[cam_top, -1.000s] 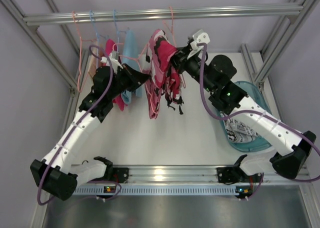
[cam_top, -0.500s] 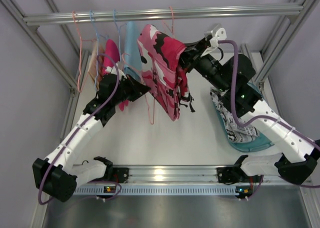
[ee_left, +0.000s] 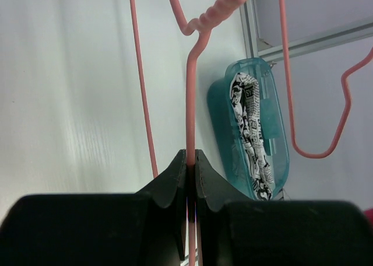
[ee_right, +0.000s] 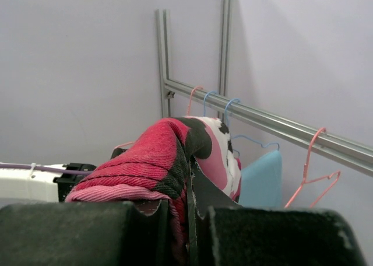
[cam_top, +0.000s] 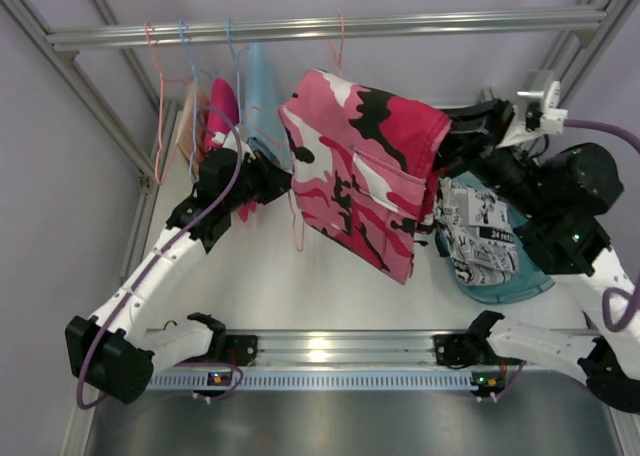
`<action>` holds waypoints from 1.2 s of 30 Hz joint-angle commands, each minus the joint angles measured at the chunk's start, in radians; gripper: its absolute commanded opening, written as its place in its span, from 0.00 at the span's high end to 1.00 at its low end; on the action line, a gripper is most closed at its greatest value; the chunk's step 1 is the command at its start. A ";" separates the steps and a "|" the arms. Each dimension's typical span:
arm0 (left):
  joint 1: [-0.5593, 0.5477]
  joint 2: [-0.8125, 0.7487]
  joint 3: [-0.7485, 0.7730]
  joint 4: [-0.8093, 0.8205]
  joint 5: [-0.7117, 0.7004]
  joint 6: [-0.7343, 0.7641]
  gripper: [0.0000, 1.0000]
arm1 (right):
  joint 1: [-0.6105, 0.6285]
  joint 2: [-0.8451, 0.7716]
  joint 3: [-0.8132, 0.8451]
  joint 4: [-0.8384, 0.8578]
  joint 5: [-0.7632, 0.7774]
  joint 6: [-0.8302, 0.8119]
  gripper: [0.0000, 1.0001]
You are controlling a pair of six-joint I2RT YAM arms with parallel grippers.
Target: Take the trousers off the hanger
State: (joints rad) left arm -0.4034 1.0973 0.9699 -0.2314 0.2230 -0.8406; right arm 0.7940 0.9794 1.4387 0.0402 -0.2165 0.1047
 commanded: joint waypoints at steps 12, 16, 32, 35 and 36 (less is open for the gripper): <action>-0.021 0.052 0.032 -0.011 0.045 0.052 1.00 | -0.393 -0.320 -0.001 -0.034 -0.118 0.110 1.00; -0.023 0.050 0.044 -0.009 0.055 0.052 1.00 | -0.539 -0.407 -0.020 -0.088 -0.081 0.133 1.00; -0.054 0.035 0.047 0.024 0.078 0.031 1.00 | -1.021 -0.692 -0.087 -0.502 0.333 0.009 1.00; -0.061 0.019 0.044 0.027 0.070 0.047 1.00 | -1.053 -0.696 -0.162 -0.560 0.403 -0.020 1.00; -0.061 0.007 0.038 0.027 0.068 0.051 1.00 | -1.053 -0.690 -0.197 -0.574 0.461 -0.034 1.00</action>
State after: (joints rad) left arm -0.4568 1.1431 0.9878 -0.2462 0.2897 -0.8013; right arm -0.2344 0.2806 1.2854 -0.5335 0.0864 0.1162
